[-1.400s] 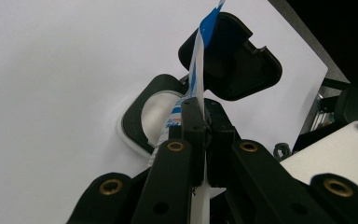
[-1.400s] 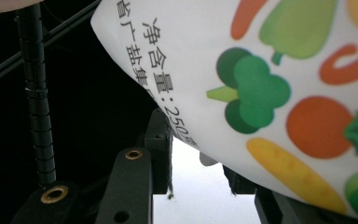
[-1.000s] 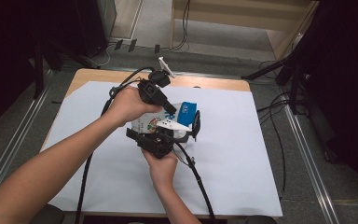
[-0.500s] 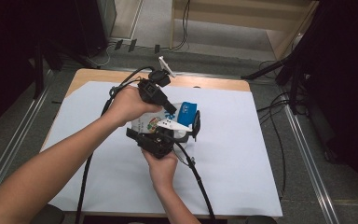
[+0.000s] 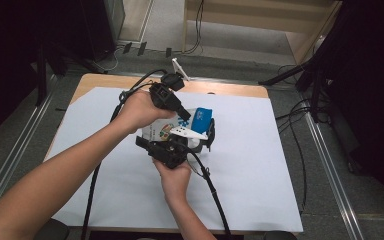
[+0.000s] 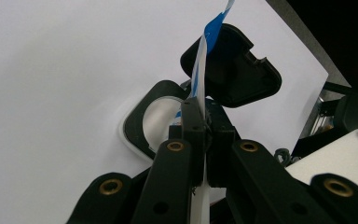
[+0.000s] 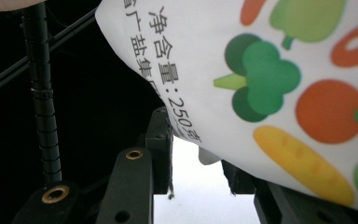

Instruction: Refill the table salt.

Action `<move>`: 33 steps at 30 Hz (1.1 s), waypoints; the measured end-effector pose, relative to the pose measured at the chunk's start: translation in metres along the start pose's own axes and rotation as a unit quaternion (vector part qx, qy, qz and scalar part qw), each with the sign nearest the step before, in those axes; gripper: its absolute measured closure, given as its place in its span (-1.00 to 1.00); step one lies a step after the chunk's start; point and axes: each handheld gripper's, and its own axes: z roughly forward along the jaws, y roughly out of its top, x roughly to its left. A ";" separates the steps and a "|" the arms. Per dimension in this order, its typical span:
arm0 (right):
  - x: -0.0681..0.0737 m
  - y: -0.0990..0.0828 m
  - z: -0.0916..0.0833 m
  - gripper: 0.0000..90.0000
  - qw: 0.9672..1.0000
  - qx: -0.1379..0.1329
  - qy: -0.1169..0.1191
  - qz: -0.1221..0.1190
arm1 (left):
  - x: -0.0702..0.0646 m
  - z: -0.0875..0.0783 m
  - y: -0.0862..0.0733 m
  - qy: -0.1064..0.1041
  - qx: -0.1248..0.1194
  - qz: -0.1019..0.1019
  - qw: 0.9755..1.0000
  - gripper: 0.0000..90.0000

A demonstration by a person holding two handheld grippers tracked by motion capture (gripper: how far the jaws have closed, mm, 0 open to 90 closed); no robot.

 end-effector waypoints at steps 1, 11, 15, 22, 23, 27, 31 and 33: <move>0.000 0.000 0.000 0.51 1.000 0.000 0.001 0.001 | 0.000 0.000 0.000 0.000 -0.001 0.000 1.000 1.00; -0.002 0.000 -0.004 0.59 1.000 0.002 -0.010 -0.008 | 0.003 -0.001 0.002 -0.002 -0.006 -0.006 1.000 1.00; -0.002 0.000 -0.004 0.61 1.000 0.003 -0.013 -0.010 | 0.003 -0.001 0.002 0.000 -0.007 -0.005 1.000 1.00; -0.002 -0.005 -0.005 0.64 1.000 -0.001 -0.010 0.001 | 0.003 -0.002 0.001 0.006 -0.006 0.000 1.000 1.00; -0.002 -0.006 -0.005 0.64 1.000 -0.003 -0.009 0.002 | 0.003 -0.001 0.001 0.008 -0.005 -0.002 1.000 1.00; -0.002 -0.008 -0.005 0.65 1.000 0.003 -0.017 -0.002 | 0.003 0.000 -0.001 0.006 -0.004 -0.003 1.000 1.00; -0.003 -0.007 -0.004 0.63 1.000 0.003 -0.013 -0.001 | 0.002 0.001 -0.001 0.003 -0.003 -0.002 1.000 1.00; -0.002 -0.006 -0.003 0.59 1.000 0.002 -0.009 0.003 | 0.000 0.004 0.001 0.002 0.007 -0.001 1.000 1.00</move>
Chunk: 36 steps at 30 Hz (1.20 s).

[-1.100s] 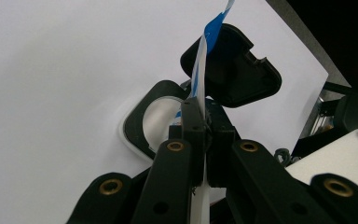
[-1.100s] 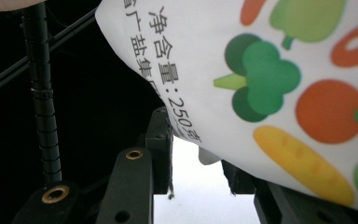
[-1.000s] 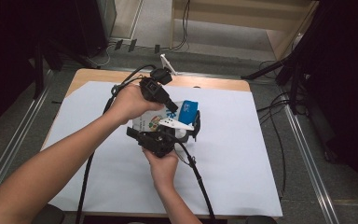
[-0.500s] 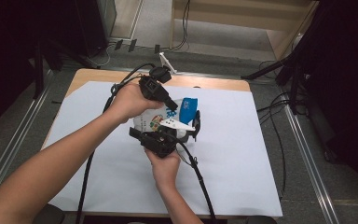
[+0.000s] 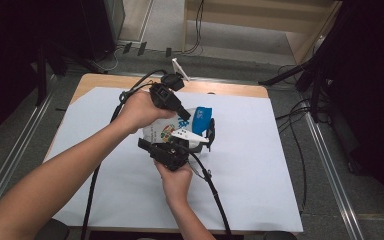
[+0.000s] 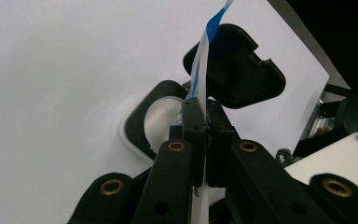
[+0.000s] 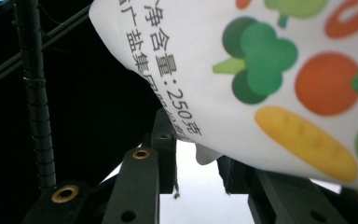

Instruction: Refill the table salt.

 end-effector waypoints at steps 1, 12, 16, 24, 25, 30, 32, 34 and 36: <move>0.000 0.000 0.000 0.59 1.000 0.000 0.000 0.000 | 0.000 0.000 0.000 0.000 0.000 0.000 1.000 1.00; 0.001 0.004 0.001 0.46 1.000 -0.010 0.003 0.000 | -0.004 0.000 0.004 0.000 -0.001 0.000 1.000 1.00; 0.001 0.005 0.000 0.47 1.000 -0.009 0.001 0.000 | -0.003 -0.004 0.004 -0.004 -0.008 -0.003 1.000 1.00; 0.000 0.004 0.000 0.62 1.000 -0.001 -0.007 -0.010 | -0.002 -0.007 0.002 -0.002 -0.007 -0.004 1.000 1.00; -0.001 0.004 0.000 0.62 1.000 0.000 -0.008 -0.010 | -0.002 -0.006 0.002 -0.001 -0.007 -0.005 1.000 1.00; 0.001 0.003 0.000 0.62 1.000 -0.003 0.003 0.000 | -0.001 -0.005 0.003 0.000 -0.006 -0.005 1.000 1.00; 0.002 0.004 -0.001 0.61 1.000 -0.010 0.009 0.011 | -0.002 -0.004 0.003 -0.002 -0.011 -0.006 1.000 1.00; 0.002 0.004 -0.001 0.61 1.000 -0.012 0.009 0.011 | -0.003 -0.004 0.004 -0.001 -0.009 -0.004 1.000 1.00; 0.002 0.005 -0.002 0.61 1.000 -0.014 0.011 0.015 | -0.003 -0.004 0.005 -0.001 -0.009 -0.006 1.000 0.99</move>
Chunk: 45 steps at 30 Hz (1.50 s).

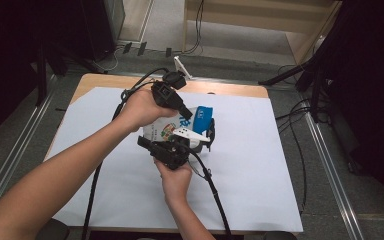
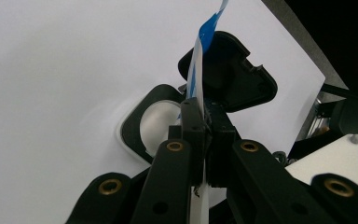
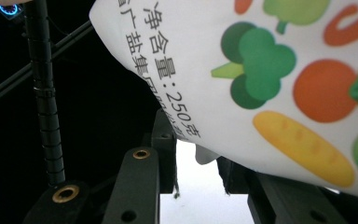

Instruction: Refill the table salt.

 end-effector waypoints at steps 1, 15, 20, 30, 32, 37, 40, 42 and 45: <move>0.000 0.000 0.000 0.60 1.000 0.000 0.001 0.001 | 0.000 0.000 0.001 0.000 0.001 0.000 1.000 0.99; -0.001 0.001 0.000 0.47 1.000 0.003 0.003 -0.001 | 0.001 0.002 0.003 -0.003 0.008 -0.008 1.000 0.99; -0.004 0.000 0.002 0.46 1.000 0.012 -0.005 -0.003 | -0.001 0.004 0.003 -0.003 0.013 -0.005 1.000 1.00; -0.001 0.000 0.001 0.59 1.000 0.005 -0.003 -0.007 | -0.002 0.004 0.004 -0.006 0.011 -0.006 1.000 1.00; 0.000 0.001 0.000 0.60 1.000 -0.001 0.005 -0.005 | -0.003 0.004 0.005 -0.006 0.009 -0.006 1.000 1.00; 0.000 0.002 -0.001 0.60 1.000 -0.004 0.001 -0.008 | -0.004 0.003 0.006 -0.010 0.007 -0.001 1.000 1.00; -0.001 0.001 -0.001 0.59 1.000 0.001 -0.003 -0.010 | -0.004 0.002 0.004 -0.011 0.005 -0.001 1.000 1.00; -0.001 0.001 -0.001 0.58 1.000 0.004 -0.003 -0.010 | -0.003 0.002 0.004 -0.011 0.005 -0.001 1.000 1.00; -0.002 0.000 -0.001 0.57 1.000 0.015 -0.009 -0.016 | -0.001 0.001 0.000 -0.015 0.000 -0.002 1.000 1.00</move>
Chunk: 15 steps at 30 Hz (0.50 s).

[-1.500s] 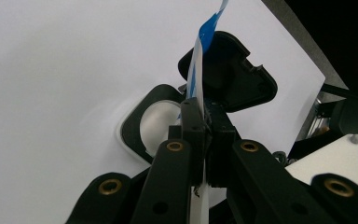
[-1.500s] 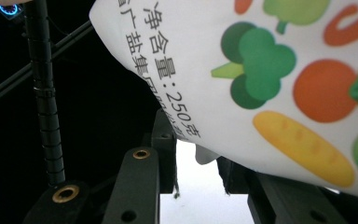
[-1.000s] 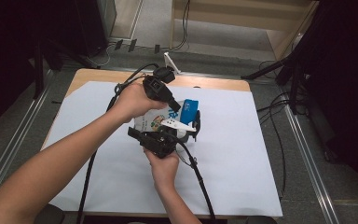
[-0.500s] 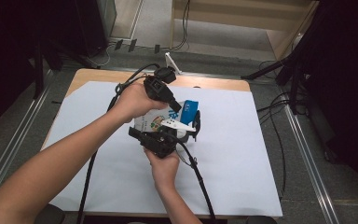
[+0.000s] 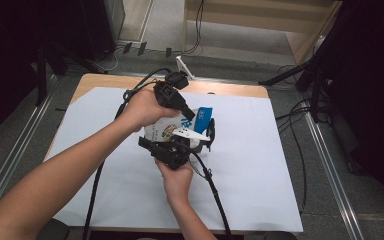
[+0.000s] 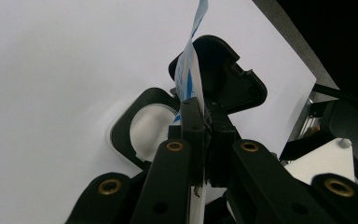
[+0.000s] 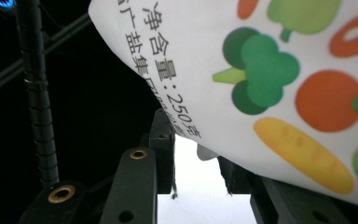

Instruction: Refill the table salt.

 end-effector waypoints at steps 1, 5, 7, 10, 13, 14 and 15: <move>0.000 -0.001 0.000 0.57 1.000 0.005 -0.005 -0.007 | 0.001 0.000 -0.001 -0.001 -0.001 0.000 1.000 1.00; -0.001 -0.003 0.002 0.57 1.000 0.015 -0.016 -0.016 | 0.002 -0.001 -0.004 -0.002 -0.003 0.001 1.000 1.00; -0.001 -0.003 0.002 0.57 1.000 0.015 -0.018 -0.021 | 0.002 -0.002 -0.005 -0.004 -0.004 0.003 1.000 1.00; -0.002 -0.005 0.000 0.57 0.998 0.025 -0.034 -0.037 | 0.002 -0.005 -0.007 -0.008 -0.012 0.008 1.000 1.00; -0.002 -0.007 0.000 0.57 0.998 0.029 -0.041 -0.046 | 0.004 -0.006 -0.011 -0.010 -0.017 0.007 1.000 1.00; -0.002 -0.007 0.000 0.57 0.998 0.029 -0.041 -0.046 | 0.004 -0.006 -0.011 -0.010 -0.017 0.007 1.000 1.00; -0.002 -0.007 0.001 0.56 0.998 0.029 -0.039 -0.046 | 0.004 -0.007 -0.011 -0.011 -0.017 0.007 1.000 1.00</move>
